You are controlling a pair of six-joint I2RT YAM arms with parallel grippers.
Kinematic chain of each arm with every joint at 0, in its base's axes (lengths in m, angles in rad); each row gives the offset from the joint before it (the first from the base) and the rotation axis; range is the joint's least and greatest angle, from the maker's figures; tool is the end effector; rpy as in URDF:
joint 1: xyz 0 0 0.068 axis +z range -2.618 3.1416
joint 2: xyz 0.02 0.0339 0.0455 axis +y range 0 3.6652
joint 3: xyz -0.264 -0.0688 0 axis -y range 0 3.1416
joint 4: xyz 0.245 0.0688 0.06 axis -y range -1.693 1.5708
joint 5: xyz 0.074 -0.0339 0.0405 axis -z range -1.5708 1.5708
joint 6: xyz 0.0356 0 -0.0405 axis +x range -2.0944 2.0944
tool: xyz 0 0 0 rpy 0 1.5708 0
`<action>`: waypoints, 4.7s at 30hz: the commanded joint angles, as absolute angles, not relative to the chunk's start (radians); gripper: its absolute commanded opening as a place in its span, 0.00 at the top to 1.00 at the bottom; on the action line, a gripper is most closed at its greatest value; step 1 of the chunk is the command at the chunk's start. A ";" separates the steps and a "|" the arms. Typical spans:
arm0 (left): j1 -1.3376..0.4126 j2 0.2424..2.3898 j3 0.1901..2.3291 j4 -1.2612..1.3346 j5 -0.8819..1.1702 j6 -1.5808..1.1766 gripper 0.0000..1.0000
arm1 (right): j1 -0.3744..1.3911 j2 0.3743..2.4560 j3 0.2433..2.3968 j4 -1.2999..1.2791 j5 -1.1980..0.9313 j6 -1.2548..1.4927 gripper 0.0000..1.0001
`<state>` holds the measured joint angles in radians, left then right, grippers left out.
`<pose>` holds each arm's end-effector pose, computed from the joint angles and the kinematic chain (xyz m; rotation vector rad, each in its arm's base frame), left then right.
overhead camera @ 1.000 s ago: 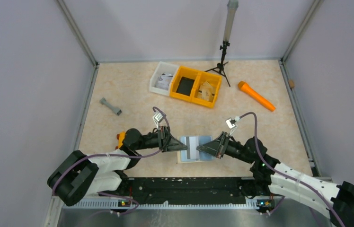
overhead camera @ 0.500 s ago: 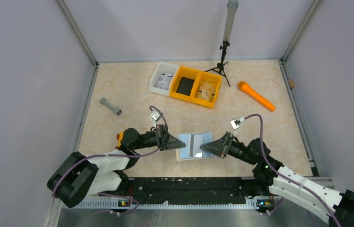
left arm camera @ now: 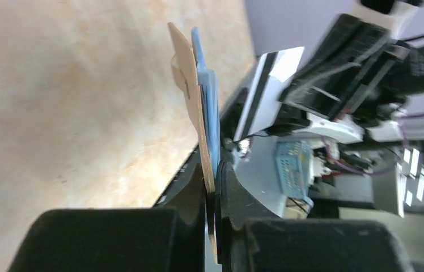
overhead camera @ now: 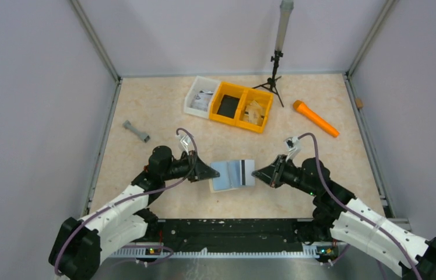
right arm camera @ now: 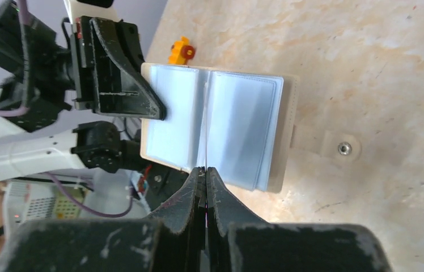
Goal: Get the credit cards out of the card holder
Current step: Place the credit card in the storage box, then remove the credit card from the card holder.
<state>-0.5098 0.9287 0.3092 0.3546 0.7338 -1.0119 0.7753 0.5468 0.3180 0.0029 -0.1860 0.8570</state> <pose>0.1569 -0.1151 0.2052 0.0747 2.1426 -1.6573 0.1046 0.1117 0.2292 -0.0666 2.0010 1.2857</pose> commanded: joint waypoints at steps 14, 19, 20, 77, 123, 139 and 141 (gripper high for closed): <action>-0.386 0.774 0.509 -0.449 0.299 -0.723 1.00 | 0.769 1.328 1.121 -0.199 -0.074 0.026 1.00; -0.383 0.767 0.496 -0.453 0.270 -0.753 1.00 | 0.771 1.586 1.396 -0.221 0.028 -0.107 1.00; -0.383 0.764 0.493 -0.453 0.271 -0.756 1.00 | 0.772 1.636 1.457 -0.228 0.057 -0.124 1.00; -0.361 0.871 0.446 -0.324 0.366 -0.741 1.00 | 0.876 2.562 2.239 0.197 0.574 -0.643 0.72; -0.576 1.134 0.437 -0.068 0.449 -0.768 0.92 | 1.008 1.150 0.482 0.235 -0.087 0.751 0.37; -0.589 1.111 0.424 -0.008 0.549 -0.805 0.72 | 1.109 1.400 0.502 0.428 -0.093 0.826 0.38; -0.590 1.103 0.420 -0.008 0.550 -0.807 0.72 | 1.108 1.405 0.483 0.453 -0.092 0.834 0.41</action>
